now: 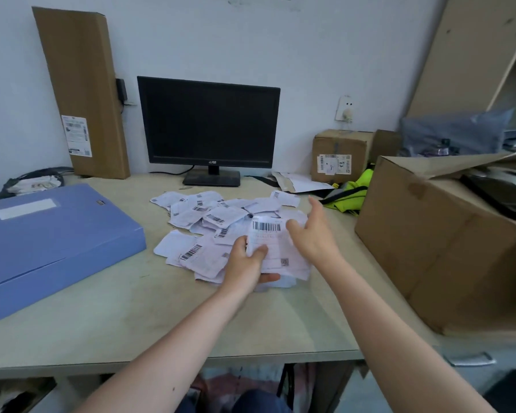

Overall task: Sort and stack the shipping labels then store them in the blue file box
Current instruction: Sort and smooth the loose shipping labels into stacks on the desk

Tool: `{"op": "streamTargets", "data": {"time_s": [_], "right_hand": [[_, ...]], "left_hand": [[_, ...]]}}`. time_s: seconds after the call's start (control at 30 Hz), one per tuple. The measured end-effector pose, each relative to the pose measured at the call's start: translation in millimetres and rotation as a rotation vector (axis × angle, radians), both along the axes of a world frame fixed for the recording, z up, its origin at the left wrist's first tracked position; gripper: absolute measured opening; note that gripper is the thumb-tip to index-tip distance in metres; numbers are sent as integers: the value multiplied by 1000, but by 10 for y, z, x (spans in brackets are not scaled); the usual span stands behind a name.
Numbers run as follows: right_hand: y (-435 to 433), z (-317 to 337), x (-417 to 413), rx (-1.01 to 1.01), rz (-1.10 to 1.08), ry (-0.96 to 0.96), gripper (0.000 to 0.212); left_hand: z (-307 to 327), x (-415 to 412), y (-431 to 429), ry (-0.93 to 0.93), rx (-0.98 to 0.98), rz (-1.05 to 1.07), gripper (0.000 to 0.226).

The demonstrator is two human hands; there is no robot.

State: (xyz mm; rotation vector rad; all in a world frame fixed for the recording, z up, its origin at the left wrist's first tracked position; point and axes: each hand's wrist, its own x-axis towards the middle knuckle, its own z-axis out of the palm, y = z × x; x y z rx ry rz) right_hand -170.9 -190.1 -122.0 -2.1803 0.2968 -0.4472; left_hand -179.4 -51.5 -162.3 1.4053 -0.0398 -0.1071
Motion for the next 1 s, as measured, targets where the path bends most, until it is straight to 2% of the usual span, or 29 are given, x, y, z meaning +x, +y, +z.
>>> {"op": "streamTargets", "data": {"time_s": [0.1,0.17,0.27,0.4,0.5,0.57,0.67,0.77,0.87,1.0], "right_hand": [[-291,-72,-55,223,-34,119,68],[-493,-125,-141,225,-71,109,57],[-786,-206,-237,-31,-137,128,53],[-1043,-292,-325,-352,-179,341,58],[-1086,-342,-319,-613,-194,446,61],[-1079,-360,-257,-735,-205,424,59],[-1010,-359,-92,-647,-167,288,51],[-854,-364,113,-528,-38,234,47],[-720,-420,296,-504,31,270,52],[-669,-510,494,-623,32,360,53]], "left_hand": [[4,-30,-284,54,2,-65,19],[-53,-26,-476,57,123,-149,22],[-120,-34,-630,-63,343,-221,24],[-173,14,-651,-326,755,-131,29],[-193,65,-631,-424,861,-105,30],[-214,121,-601,-506,916,-89,29],[-236,254,-527,-629,1022,-23,32],[-270,400,-442,-678,1156,1,46],[-311,504,-329,-579,1312,-140,62],[-390,606,-174,-490,1354,-236,60]]}}
